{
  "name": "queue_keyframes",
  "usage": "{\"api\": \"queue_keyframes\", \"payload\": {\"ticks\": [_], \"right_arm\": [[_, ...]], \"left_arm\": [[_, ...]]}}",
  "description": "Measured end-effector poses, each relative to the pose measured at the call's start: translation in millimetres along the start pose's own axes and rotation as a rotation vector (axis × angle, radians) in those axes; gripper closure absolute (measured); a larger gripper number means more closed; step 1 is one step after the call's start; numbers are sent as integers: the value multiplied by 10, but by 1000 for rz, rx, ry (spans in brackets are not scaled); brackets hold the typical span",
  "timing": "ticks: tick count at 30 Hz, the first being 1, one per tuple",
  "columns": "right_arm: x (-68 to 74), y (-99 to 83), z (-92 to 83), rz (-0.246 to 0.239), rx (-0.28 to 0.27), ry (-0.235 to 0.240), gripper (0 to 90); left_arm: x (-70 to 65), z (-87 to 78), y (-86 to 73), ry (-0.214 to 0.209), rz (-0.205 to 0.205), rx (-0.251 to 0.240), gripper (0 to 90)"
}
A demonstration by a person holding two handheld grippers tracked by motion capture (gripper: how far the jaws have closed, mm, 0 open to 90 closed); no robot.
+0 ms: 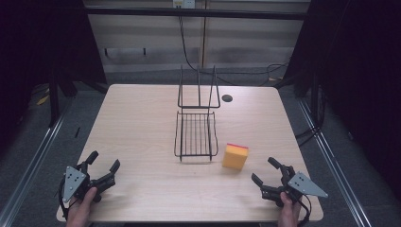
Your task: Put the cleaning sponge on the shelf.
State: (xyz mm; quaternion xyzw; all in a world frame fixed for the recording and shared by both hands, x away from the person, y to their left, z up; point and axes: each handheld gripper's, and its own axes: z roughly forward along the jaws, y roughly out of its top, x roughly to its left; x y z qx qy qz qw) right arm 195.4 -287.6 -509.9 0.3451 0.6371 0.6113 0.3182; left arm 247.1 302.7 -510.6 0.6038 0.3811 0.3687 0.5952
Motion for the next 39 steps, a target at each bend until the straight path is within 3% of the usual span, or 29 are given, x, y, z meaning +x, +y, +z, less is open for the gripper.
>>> {"api": "queue_keyframes", "payload": {"ticks": [7, 12, 21, 28, 34, 39], "right_arm": [[-25, 5, 10, 31, 11, 7, 134], [-17, 22, 15, 36, 61, 6, 133], [-21, 41, 14, 48, 140, 46, 131], [-35, 106, 17, 85, 163, 124, 131], [-30, 165, 39, 50, 195, 134, 155], [-40, 204, 75, 62, 231, 146, 174]], "left_arm": [[0, 0, 0, 0, 0, 0, 155], [0, 0, 0, 0, 0, 0, 155], [0, 0, 1, 0, 0, 1, 155], [0, 0, 1, 0, 0, 1, 155], [0, 1, 1, 1, 0, 0, 155], [0, 1, 1, 0, 0, 1, 155]]}}
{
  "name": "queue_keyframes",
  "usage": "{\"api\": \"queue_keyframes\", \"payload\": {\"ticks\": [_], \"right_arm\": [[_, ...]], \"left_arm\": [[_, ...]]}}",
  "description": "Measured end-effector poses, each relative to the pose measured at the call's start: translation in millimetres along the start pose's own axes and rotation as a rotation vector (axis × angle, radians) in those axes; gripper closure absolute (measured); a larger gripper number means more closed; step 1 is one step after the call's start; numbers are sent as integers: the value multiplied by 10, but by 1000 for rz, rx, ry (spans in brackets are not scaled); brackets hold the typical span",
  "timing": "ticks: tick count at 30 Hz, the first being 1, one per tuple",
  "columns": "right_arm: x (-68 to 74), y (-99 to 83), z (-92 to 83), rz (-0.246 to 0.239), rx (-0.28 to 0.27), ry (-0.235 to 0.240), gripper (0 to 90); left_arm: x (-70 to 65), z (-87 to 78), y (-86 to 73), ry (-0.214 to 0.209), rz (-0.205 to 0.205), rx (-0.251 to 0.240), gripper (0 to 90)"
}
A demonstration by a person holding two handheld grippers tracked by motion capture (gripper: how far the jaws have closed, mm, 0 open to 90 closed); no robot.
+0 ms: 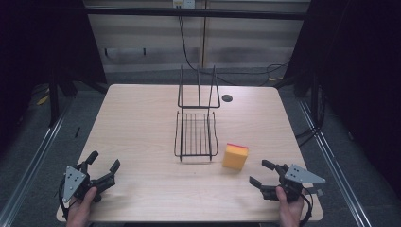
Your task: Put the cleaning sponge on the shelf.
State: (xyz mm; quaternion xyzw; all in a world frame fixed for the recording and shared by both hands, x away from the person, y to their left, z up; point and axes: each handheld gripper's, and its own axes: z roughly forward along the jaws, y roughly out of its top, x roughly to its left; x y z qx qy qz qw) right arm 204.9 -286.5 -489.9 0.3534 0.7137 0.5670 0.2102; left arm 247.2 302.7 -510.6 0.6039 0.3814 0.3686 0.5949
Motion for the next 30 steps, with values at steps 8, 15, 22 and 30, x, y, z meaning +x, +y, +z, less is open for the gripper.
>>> {"api": "queue_keyframes", "payload": {"ticks": [8, 15, 22, 30], "right_arm": [[-51, 102, 20, -7, 0, 33, 168], [-97, 186, 141, 16, 24, 86, 132], [-123, 229, 204, 11, 40, 97, 157], [-206, 348, 332, -20, 65, 129, 209]], "left_arm": [[0, 2, -1, 1, 0, -1, 155], [0, 1, 0, 1, 0, 0, 155], [1, 2, 0, 2, 1, -1, 155], [-1, 3, -1, 2, -1, -3, 156]]}}
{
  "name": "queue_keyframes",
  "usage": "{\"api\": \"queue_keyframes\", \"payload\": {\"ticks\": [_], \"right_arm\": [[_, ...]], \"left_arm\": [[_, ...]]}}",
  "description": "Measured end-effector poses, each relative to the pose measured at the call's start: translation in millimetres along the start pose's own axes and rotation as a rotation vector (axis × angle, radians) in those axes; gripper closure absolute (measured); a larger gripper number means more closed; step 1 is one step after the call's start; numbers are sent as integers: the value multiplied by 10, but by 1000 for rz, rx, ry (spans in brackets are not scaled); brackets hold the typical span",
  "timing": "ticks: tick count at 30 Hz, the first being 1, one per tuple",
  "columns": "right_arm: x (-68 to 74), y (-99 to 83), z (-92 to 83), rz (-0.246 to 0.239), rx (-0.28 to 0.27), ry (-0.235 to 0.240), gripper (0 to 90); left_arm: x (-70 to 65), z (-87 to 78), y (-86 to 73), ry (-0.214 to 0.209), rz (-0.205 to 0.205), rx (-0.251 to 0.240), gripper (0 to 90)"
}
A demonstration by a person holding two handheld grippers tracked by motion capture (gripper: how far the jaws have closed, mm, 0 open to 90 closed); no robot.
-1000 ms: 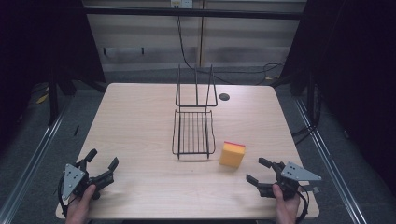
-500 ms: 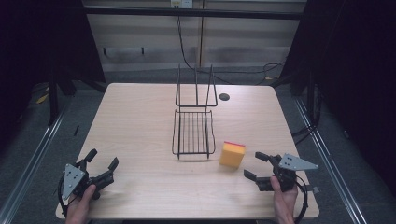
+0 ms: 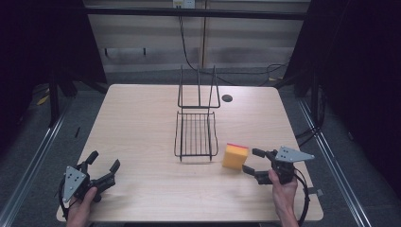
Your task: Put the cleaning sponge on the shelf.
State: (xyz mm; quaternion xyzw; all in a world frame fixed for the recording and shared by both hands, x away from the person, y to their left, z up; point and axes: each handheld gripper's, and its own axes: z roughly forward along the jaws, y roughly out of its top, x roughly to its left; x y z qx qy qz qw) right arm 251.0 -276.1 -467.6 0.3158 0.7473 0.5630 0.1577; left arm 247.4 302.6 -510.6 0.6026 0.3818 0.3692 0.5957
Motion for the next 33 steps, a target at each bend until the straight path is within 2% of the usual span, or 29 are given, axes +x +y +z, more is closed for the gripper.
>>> {"api": "queue_keyframes", "payload": {"ticks": [4, 7, 10, 12, 16, 19, 22, 23, 30, 33], "right_arm": [[-60, 16, 28, -1, 3, -7, 199], [-126, 24, 55, 10, 0, 3, 215], [-144, 35, 72, -3, 3, 15, 245], [-149, 68, 118, -20, 5, 39, 255], [-182, 77, 144, -11, 7, 48, 278], [-212, 90, 173, -15, 8, 67, 329], [-228, 113, 212, -23, 11, 94, 362], [-243, 121, 245, -22, -4, 122, 384], [-281, 71, 320, -13, 19, 142, 443], [-288, 72, 340, -14, 8, 148, 470]], "left_arm": [[1, 0, 0, -1, 1, 2, 155], [-6, 4, -1, -5, -9, -2, 156], [-6, 4, -1, -5, -8, -2, 156], [-1, 2, 0, -2, -1, 0, 156], [-5, 3, -1, -6, -7, 0, 156], [-1, 2, 0, 0, -1, -1, 156], [-1, 1, 0, -2, -1, 0, 156], [2, 0, 1, 0, 2, 2, 156], [-5, 4, -1, -6, -8, -2, 156], [-5, 4, -1, -6, -8, -2, 156]]}}
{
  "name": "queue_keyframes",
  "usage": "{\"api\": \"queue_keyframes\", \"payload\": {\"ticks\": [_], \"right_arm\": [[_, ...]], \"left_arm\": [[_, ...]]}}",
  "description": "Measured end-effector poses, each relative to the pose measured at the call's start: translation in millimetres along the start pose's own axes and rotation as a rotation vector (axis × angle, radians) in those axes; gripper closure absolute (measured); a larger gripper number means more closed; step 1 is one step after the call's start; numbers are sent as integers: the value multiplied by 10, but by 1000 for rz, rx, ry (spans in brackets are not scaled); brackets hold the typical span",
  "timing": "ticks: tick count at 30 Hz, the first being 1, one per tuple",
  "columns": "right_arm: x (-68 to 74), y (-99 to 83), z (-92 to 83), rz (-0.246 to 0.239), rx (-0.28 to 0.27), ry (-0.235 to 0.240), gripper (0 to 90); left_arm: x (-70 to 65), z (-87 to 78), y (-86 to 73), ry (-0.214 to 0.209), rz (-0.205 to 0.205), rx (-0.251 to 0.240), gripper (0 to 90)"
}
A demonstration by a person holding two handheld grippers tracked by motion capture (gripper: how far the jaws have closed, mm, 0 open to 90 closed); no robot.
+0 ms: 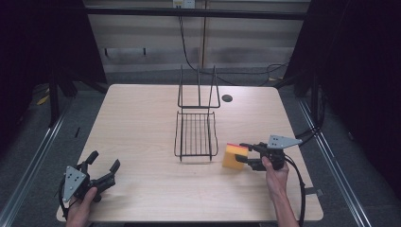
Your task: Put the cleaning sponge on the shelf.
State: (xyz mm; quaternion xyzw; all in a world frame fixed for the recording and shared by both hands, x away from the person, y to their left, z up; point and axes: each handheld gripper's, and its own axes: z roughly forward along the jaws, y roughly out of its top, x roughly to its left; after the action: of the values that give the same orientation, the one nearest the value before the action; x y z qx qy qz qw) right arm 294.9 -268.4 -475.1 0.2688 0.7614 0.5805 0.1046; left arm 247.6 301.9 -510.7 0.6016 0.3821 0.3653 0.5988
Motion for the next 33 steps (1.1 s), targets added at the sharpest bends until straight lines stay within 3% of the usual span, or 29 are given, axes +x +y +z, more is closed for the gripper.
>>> {"api": "queue_keyframes", "payload": {"ticks": [13, 23, 28, 33], "right_arm": [[-2, -10, 46, -4, -5, 17, 574], [14, 17, 18, -18, 7, 21, 584], [41, 147, 15, -46, 3, 33, 586], [46, 179, 25, -44, 1, 39, 587]], "left_arm": [[5, -3, 1, 4, 8, 2, 156], [0, 0, 0, 0, 0, 0, 156], [3, -2, 0, 0, 4, 3, 156], [3, -2, 0, 0, 4, 3, 156]]}}
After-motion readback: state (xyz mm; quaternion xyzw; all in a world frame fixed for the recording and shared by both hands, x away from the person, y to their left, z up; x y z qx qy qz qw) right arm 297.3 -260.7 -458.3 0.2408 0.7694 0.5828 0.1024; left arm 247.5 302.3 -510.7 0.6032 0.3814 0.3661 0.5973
